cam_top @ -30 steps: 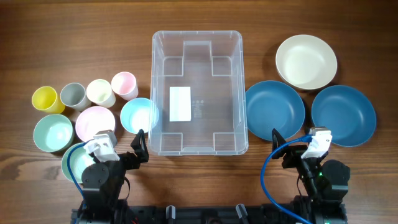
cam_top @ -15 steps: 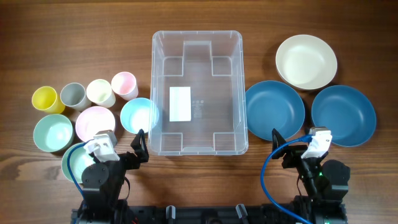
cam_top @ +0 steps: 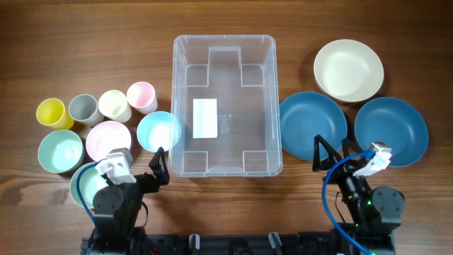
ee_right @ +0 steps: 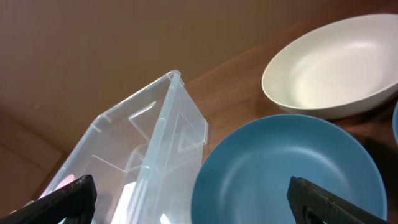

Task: Pack container
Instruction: 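Move the right gripper to the blue plate nearest the bin and grasp it, then lift the blue plate with the right gripper and lower it into the bin, then move the right gripper to the second blue plate and grasp its rim, then carry the second blue plate into the bin, stacking it on the first, then move the right gripper to the cream bowl and grasp its rim, then carry the cream bowl into the bin onto the blue plates, release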

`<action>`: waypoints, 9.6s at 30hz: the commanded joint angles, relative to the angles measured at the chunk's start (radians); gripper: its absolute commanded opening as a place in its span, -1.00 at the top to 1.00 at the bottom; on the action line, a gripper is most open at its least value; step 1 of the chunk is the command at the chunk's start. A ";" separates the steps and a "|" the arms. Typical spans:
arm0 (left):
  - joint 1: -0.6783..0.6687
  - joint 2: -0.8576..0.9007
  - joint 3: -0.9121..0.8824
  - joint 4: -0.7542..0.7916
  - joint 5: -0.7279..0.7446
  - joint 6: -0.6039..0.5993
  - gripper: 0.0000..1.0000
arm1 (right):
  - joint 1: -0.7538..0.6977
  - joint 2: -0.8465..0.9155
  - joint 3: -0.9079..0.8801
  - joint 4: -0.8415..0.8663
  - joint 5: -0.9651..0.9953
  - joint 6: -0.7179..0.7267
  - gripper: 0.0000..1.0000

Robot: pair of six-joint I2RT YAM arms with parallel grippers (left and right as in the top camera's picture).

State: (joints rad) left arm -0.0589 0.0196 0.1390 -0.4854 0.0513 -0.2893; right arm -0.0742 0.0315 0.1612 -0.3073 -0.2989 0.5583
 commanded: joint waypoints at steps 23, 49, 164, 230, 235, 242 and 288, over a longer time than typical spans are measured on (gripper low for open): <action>-0.005 -0.003 -0.002 0.004 0.012 0.021 -1.00 | -0.314 1.184 1.067 -0.633 0.370 0.045 -1.00; -0.005 -0.003 -0.002 0.004 0.012 0.020 -0.99 | -0.616 1.667 0.739 -0.467 0.381 0.130 0.02; -0.005 -0.003 -0.002 0.004 0.012 0.021 -1.00 | -0.137 1.068 0.692 -0.604 0.301 0.023 0.91; -0.005 -0.003 -0.002 0.004 0.012 0.021 -0.99 | -0.216 1.827 1.201 -0.508 0.296 0.001 -0.51; -0.005 -0.003 -0.002 0.004 0.012 0.021 -1.00 | -0.216 1.928 1.201 -0.433 0.237 0.006 -0.36; -0.005 -0.003 -0.002 0.004 0.012 0.021 -0.99 | -0.216 1.968 1.200 -0.442 0.234 0.044 0.35; -0.005 -0.003 -0.002 0.004 0.012 0.021 -1.00 | 0.346 1.522 1.231 -0.343 0.165 -0.094 -0.26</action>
State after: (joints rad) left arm -0.0589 0.0204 0.1390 -0.4850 0.0513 -0.2893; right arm 0.3588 1.6833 1.3544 -0.6331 -0.1780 0.4507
